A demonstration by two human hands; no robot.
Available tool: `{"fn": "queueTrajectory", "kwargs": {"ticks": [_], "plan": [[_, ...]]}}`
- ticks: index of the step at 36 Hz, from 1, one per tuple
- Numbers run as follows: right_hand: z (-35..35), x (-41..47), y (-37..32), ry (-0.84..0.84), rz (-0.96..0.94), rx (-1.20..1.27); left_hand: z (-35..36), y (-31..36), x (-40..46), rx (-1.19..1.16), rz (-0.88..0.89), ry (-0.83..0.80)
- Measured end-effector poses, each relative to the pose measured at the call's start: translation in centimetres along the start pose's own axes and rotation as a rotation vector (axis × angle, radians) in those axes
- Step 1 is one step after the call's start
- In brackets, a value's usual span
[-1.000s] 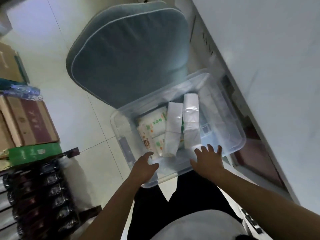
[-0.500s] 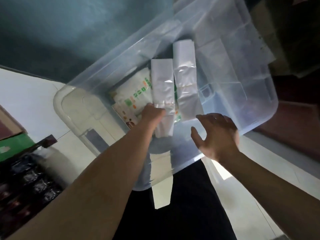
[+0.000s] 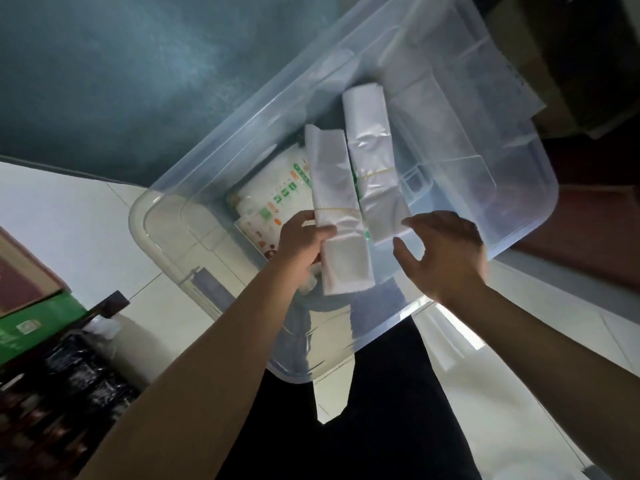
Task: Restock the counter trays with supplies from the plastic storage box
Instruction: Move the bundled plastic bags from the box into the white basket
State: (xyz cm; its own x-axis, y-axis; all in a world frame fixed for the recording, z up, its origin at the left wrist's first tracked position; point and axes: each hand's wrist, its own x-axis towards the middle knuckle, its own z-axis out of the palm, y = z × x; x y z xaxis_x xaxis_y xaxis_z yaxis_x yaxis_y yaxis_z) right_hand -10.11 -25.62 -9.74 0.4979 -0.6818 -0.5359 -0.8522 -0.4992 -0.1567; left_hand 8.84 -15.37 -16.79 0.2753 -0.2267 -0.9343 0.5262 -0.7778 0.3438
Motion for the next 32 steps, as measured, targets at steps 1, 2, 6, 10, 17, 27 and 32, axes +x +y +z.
{"fn": "queueTrajectory", "kwargs": {"ticks": [1, 2, 6, 10, 17, 27, 32], "plan": [[-0.2, 0.3, -0.4, -0.006, 0.031, 0.064, -0.6, 0.2, -1.0, -0.060, -0.004, -0.053], [-0.6, 0.6, -0.9, -0.011, 0.075, 0.189, -1.1, 0.2, -2.0, -0.124, -0.004, -0.106], [-2.5, 2.1, -3.5, -0.207, 0.435, 1.074, -3.2, 0.1, -5.6, -0.262, 0.049, -0.278], [-2.8, 2.6, -4.8, -0.552, 0.518, 1.415, -4.5, -0.3, -8.1, -0.272, 0.088, -0.368], [-1.8, 2.0, -6.3, -0.560, 0.474, 1.465, -5.2, -2.0, -10.6, -0.181, 0.067, -0.436], [-0.6, 6.2, -4.5, -0.320, 0.594, 1.096, -5.1, -4.7, -12.1, -0.308, -0.047, -0.404], [2.0, 11.4, -3.6, -0.137, 0.612, 0.774, -5.1, -5.5, -12.2, -0.312, -0.055, -0.349]]}}
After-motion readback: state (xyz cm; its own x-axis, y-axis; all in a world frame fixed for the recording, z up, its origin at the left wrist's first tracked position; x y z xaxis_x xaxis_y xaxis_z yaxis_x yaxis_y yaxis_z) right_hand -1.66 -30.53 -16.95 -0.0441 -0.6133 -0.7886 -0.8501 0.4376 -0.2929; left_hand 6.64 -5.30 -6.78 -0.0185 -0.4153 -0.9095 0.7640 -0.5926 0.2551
